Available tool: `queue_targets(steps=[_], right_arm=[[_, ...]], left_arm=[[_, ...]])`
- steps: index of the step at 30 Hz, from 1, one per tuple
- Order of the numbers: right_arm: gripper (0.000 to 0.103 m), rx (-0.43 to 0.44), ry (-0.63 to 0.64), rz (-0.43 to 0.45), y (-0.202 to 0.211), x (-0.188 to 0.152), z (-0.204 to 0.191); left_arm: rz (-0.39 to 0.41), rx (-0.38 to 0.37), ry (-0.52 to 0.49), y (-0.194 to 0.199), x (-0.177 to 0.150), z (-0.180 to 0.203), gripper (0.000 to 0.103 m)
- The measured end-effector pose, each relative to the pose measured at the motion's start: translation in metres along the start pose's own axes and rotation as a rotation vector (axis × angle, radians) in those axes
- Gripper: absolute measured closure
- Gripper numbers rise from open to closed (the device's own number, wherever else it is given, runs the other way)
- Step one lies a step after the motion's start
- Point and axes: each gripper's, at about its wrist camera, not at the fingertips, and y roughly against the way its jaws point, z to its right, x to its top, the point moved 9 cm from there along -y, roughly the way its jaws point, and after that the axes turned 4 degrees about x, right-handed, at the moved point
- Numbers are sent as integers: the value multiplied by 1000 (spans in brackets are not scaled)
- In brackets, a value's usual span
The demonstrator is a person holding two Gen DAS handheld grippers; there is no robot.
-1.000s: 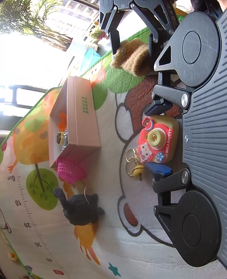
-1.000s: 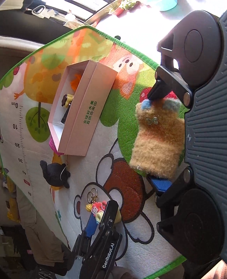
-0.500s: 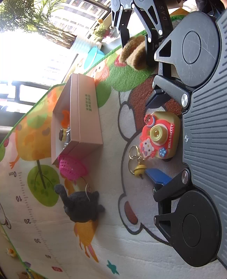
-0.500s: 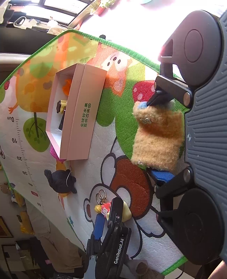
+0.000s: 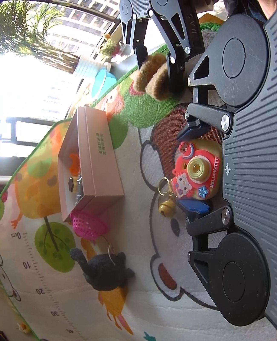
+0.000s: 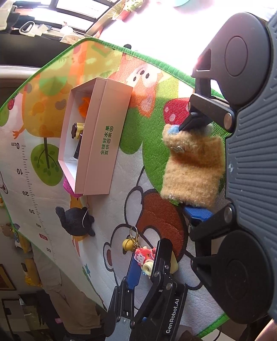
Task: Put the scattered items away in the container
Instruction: 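Lift and carry the lens toy and glove toward the pink box with both grippers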
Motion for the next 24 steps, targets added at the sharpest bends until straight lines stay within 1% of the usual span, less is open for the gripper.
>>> queue_targets(steps=[3,8,11,16,21,24], right_arm=[[33,0,2,2,2,0,-1],[37,4,11,9,8,2,-4],[40,7,11,17,13,1,-8],[53,3,11,32,24,0,-11],[60,-3,6,41,31,-2,-12],[64,-6,6,50,36,-2,-12]], left_arm=[[-8,-27,-24,4,-4,9,40],[-13,-25,-22,13,-5,12,40],[-5,-35,-29,23,-2,17,43],[13,-39,-66,35,-1,31,43],[17,-31,-78,41,-5,38,43],[17,-17,-67,42,-7,36,43]])
